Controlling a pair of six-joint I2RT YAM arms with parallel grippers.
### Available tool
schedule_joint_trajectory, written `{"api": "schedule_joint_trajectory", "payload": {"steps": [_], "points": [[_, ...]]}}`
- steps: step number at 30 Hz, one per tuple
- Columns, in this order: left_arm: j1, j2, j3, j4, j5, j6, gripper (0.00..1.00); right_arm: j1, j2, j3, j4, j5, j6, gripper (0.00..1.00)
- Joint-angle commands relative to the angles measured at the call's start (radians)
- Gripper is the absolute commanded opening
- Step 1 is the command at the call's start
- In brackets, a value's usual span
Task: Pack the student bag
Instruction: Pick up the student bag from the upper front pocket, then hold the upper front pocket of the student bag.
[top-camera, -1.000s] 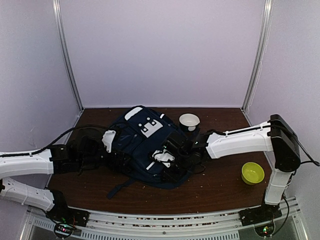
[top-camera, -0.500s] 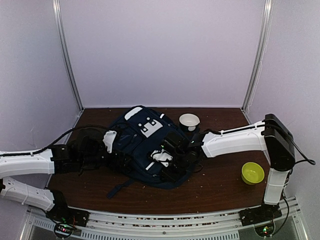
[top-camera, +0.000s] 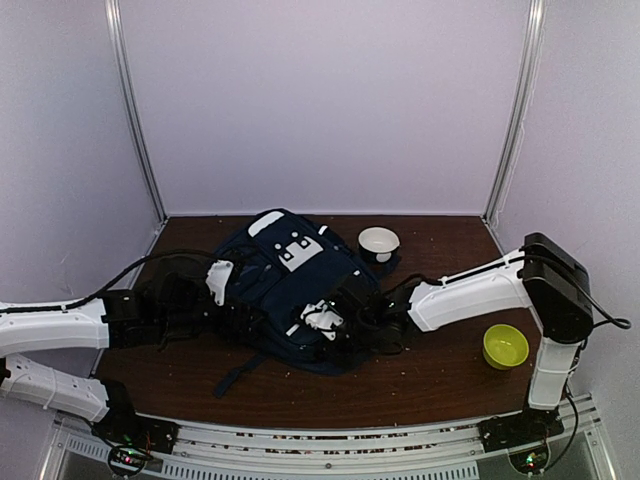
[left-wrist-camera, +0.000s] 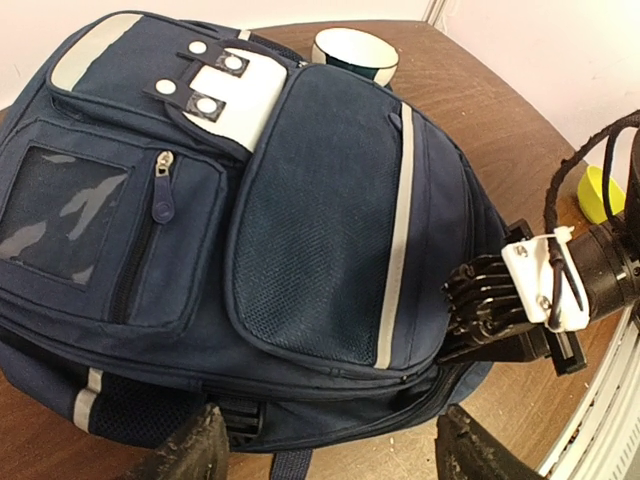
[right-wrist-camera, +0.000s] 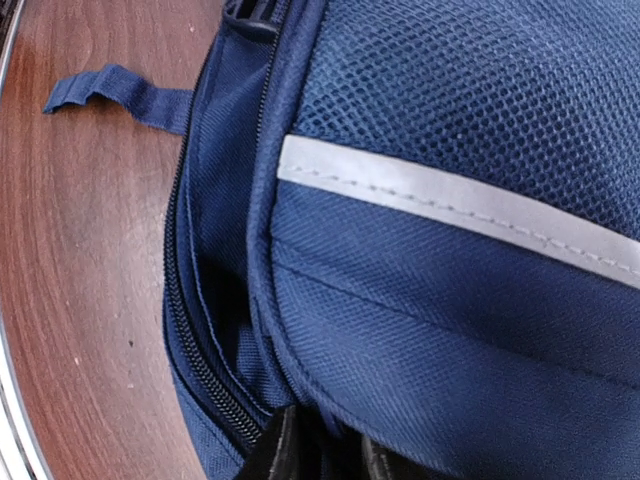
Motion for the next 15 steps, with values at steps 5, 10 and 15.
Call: {"api": "schedule_joint_trajectory", "payload": {"steps": [5,10,15], "points": [[0.004,-0.018,-0.021,0.028,0.003,-0.004,0.73,-0.012,-0.069,-0.042,0.106,0.046,-0.033,0.07],[-0.144,-0.002,-0.071,0.124,-0.162,0.150,0.72,-0.016,-0.150,-0.029,-0.022,-0.034,-0.026,0.03],[-0.225,0.087,-0.076,0.203,-0.228,0.244,0.73,-0.020,-0.201,-0.037,-0.118,-0.089,0.005,0.00]]}}
